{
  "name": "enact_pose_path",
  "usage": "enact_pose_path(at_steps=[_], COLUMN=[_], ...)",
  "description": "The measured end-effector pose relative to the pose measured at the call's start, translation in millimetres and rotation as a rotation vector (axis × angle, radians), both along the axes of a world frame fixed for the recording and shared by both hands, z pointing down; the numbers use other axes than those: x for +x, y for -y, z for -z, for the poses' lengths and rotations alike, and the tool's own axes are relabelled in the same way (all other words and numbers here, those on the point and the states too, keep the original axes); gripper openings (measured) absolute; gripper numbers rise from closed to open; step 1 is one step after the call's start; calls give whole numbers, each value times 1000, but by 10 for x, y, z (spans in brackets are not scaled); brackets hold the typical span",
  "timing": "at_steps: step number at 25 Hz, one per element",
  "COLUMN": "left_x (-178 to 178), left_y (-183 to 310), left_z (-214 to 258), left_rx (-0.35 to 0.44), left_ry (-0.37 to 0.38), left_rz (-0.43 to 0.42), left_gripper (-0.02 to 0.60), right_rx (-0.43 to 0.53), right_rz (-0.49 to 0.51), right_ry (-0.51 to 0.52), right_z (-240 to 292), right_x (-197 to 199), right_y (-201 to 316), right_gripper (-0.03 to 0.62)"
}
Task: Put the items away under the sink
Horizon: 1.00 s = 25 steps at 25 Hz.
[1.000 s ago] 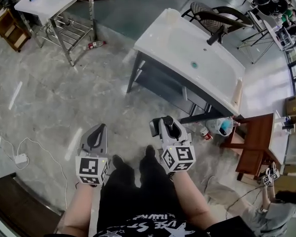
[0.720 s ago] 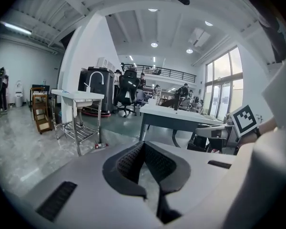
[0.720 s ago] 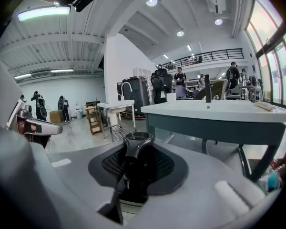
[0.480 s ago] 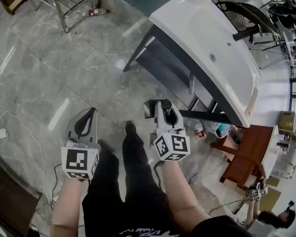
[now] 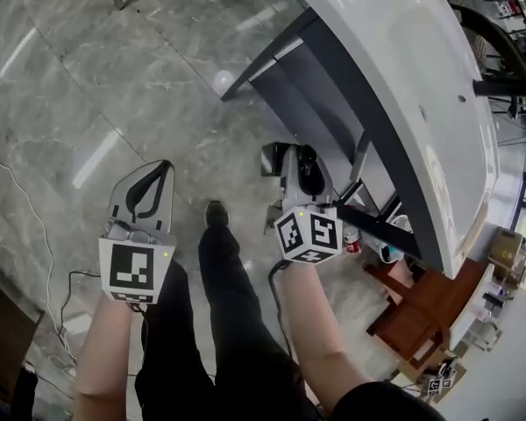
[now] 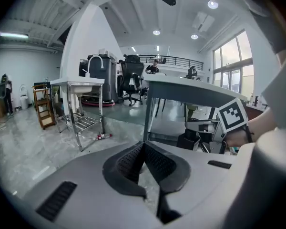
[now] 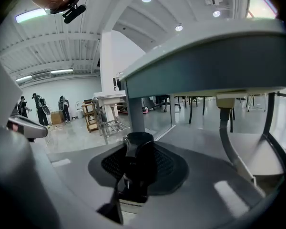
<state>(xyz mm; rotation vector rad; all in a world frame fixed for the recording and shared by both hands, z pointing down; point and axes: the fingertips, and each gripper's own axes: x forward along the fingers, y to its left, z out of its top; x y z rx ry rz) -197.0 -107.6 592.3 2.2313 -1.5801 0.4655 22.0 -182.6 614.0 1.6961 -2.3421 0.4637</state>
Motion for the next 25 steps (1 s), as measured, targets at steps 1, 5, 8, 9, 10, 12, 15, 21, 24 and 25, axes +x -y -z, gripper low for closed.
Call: enact_pose_path(at_steps=[1, 5, 8, 9, 10, 12, 15, 21, 24, 25], left_x=[44, 278, 439, 480, 512, 555, 591, 660, 687, 691], left_y=[78, 374, 581, 648, 711, 819, 940, 1190, 1276, 1301], left_z=[-66, -264, -395, -429, -458, -516, -602, -704, -732, -746], left_rx=[4, 3, -16, -22, -23, -20, -20, -8, -10, -10], left_ry=[-1, -26, -29, -30, -32, -36, -39, -42, -47, -47], left_rz=[12, 40, 17, 7, 1, -3, -8, -11, -21, -23], left_gripper=[9, 9, 9, 9, 9, 9, 9, 9, 9, 9], right_rx=[-2, 4, 48, 66, 81, 109, 140, 163, 188, 195], right_rz=[3, 32, 80, 86, 88, 87, 74, 17, 2, 0], right_ry=[-4, -32, -85, -96, -102, -111, -120, -120, -109, -104], right_z=[-82, -345, -434, -440, -439, -434, -442, -546, -539, -535], right_x=[25, 56, 31, 39, 54, 91, 141, 187, 155, 142], right_y=[91, 439, 715, 816, 918, 1104, 1320, 1645, 1770, 1815], right_gripper=[95, 95, 95, 95, 95, 95, 95, 95, 95, 95])
